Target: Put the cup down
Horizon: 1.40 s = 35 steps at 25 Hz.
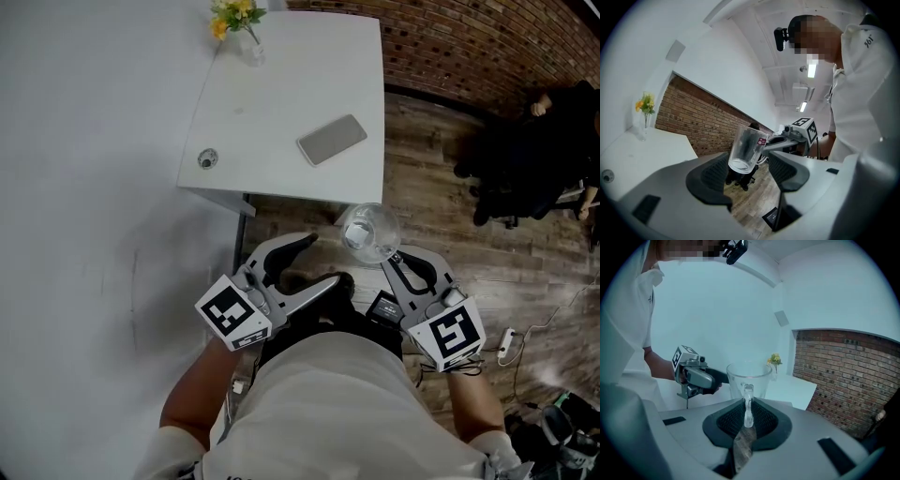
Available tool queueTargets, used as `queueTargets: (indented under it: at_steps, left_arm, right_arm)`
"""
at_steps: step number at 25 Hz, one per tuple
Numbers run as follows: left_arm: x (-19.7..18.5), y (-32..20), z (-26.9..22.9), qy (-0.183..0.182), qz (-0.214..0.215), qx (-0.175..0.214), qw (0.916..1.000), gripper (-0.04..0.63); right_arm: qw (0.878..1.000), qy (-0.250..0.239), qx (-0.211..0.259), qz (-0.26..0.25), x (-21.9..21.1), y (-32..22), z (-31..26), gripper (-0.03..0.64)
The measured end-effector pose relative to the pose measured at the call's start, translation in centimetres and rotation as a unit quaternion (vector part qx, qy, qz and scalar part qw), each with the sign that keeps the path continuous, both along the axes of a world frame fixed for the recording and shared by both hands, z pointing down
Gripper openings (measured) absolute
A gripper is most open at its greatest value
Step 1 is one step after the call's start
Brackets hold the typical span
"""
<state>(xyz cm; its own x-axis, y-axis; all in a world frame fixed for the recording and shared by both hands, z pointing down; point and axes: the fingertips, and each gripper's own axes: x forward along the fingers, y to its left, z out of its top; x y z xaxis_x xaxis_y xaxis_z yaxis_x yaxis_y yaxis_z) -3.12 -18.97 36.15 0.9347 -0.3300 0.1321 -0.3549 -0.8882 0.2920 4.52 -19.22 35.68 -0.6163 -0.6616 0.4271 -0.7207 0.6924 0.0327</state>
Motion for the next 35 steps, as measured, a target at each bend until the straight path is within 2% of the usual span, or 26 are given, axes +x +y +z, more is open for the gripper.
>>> queueTargets:
  at_steps: [4,14,21,25,30,35]
  left_arm:
    - [0.8,-1.0,0.7,-0.005,0.007,-0.008,0.9999,0.262]
    - [2.2,-4.2,0.6,-0.018,0.027,0.016,0.9994,0.273]
    - [2.5,-5.9,0.9,-0.020,0.031,0.015,0.9992,0.273]
    - [2.3,-8.4,0.5,-0.030,0.019,0.028,0.9990,0.270]
    - [2.3,-12.4,-1.1,-0.041,0.007,0.057,0.9975,0.270]
    - [1.8,-16.4,-1.3,-0.050,-0.003,0.064,0.9967,0.270]
  right_arm:
    - [1.000,0.004,-0.008,-0.010,0.2,-0.8,0.5,0.035]
    - [0.998,0.014,-0.003,-0.053,-1.5,-3.0,0.8,0.035]
    - [0.998,0.012,-0.008,-0.060,-1.4,-4.7,1.1,0.035]
    - [0.998,0.015,-0.009,-0.065,-1.4,-6.9,0.6,0.037]
    - [0.997,0.028,0.012,-0.071,-1.5,-10.8,-0.8,0.035]
    - [0.997,0.029,0.016,-0.076,-1.9,-14.9,-0.9,0.035]
